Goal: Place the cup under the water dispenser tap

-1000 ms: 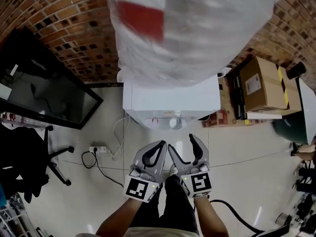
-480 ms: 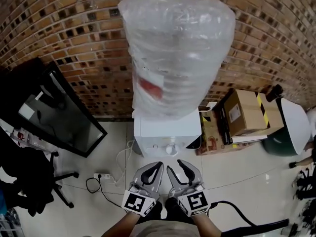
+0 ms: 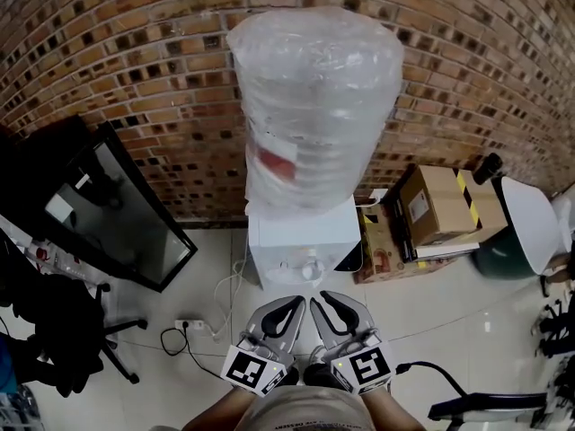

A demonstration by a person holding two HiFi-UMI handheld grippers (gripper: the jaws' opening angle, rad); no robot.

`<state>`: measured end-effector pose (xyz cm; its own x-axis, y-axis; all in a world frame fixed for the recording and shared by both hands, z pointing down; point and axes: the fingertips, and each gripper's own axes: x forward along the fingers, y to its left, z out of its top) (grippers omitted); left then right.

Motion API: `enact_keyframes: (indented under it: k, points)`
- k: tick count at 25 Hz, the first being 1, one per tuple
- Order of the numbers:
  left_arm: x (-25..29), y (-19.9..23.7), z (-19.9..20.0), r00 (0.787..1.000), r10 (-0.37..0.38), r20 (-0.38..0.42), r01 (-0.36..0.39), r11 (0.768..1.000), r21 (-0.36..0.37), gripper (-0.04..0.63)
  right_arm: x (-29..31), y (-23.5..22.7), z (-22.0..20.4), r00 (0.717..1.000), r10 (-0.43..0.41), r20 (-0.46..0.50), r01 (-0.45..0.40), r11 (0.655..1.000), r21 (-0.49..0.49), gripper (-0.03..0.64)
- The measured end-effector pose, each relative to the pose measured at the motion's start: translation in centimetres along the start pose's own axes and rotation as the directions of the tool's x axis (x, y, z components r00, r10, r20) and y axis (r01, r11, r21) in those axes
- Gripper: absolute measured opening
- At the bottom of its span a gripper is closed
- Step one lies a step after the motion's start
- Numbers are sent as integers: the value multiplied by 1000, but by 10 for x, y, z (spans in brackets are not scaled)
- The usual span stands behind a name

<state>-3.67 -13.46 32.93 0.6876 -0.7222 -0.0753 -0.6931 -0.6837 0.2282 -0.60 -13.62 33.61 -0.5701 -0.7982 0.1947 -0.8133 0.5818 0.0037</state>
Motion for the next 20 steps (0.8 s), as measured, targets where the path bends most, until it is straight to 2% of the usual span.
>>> enact_keyframes:
  k: [10, 15, 20]
  points:
    - [-16, -28, 14, 999, 47, 16, -47, 998, 37, 0, -45, 4, 12, 999, 13, 30, -12, 1000, -29, 40]
    - [-25, -74, 8, 999, 49, 11, -50, 997, 64, 0, -98, 13, 6, 998, 28, 50, -27, 999, -19, 20]
    - [-45, -135, -7, 998, 56, 12, -57, 998, 20, 0, -155, 30, -15, 997, 56, 47, -56, 998, -11, 15]
